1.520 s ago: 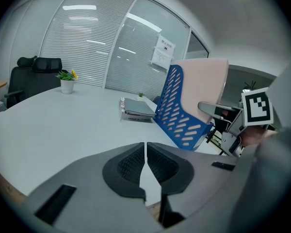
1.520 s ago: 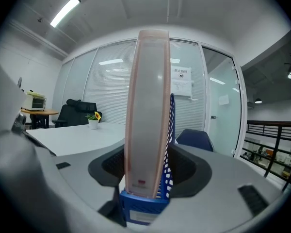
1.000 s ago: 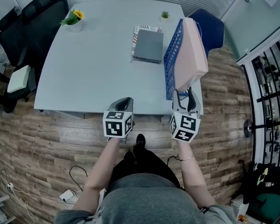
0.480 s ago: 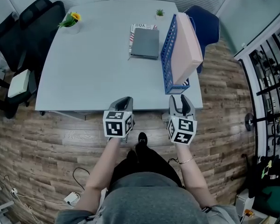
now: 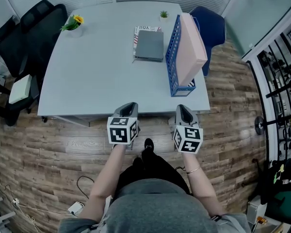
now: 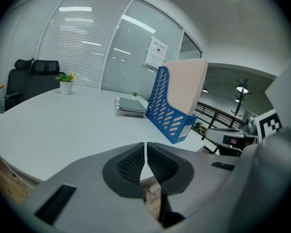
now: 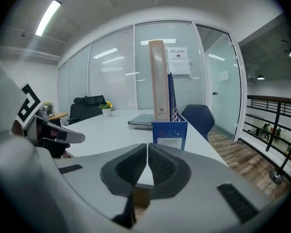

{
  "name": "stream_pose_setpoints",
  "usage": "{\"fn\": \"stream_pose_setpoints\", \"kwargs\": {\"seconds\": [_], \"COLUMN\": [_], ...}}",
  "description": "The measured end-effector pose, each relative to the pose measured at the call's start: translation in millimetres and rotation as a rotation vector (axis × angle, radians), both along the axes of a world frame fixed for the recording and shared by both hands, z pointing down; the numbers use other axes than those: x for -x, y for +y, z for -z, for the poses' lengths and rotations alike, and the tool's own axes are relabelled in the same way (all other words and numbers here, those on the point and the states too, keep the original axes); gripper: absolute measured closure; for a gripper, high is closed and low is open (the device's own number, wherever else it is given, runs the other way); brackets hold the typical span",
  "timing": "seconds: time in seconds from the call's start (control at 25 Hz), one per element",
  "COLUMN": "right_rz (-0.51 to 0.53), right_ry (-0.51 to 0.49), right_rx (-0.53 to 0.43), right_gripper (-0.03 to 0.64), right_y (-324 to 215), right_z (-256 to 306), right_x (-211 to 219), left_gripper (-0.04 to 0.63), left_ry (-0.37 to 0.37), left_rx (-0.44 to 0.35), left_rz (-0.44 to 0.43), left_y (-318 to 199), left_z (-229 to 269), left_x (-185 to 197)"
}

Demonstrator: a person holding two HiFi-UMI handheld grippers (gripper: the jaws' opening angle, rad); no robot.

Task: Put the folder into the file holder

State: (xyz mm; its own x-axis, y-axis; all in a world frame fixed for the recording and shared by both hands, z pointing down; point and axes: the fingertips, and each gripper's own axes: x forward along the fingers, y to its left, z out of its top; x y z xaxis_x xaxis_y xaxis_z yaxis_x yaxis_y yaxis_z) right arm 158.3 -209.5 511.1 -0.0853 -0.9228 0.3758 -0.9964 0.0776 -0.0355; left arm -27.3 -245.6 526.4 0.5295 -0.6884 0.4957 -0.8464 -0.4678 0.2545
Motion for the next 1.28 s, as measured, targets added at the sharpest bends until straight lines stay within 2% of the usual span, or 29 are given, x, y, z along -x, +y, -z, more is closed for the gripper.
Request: {"fn": "stream_pose_setpoints", "kwargs": {"seconds": [0.04,0.76,1.28], "right_rz": [0.004,0.015,0.009], "right_ry": [-0.003,-0.036,-0.022], "right_rx": [0.003,0.06,0.079], "right_gripper": [0.611,0.614,0.614], "right_y": [2,24,34], "right_z": [-1,-9,-12], "right_x": [1,9,7], "left_gripper": [0.565,0.565,0.565], "left_ry": [0.0,-0.005,-0.007], "left_rx": [-0.001,-0.005,0.002], "left_rz": [0.0,0.01,0.005], "left_y": [1,9,18], "left_z": [0,0,-3], "left_x": [1,10,11]}}
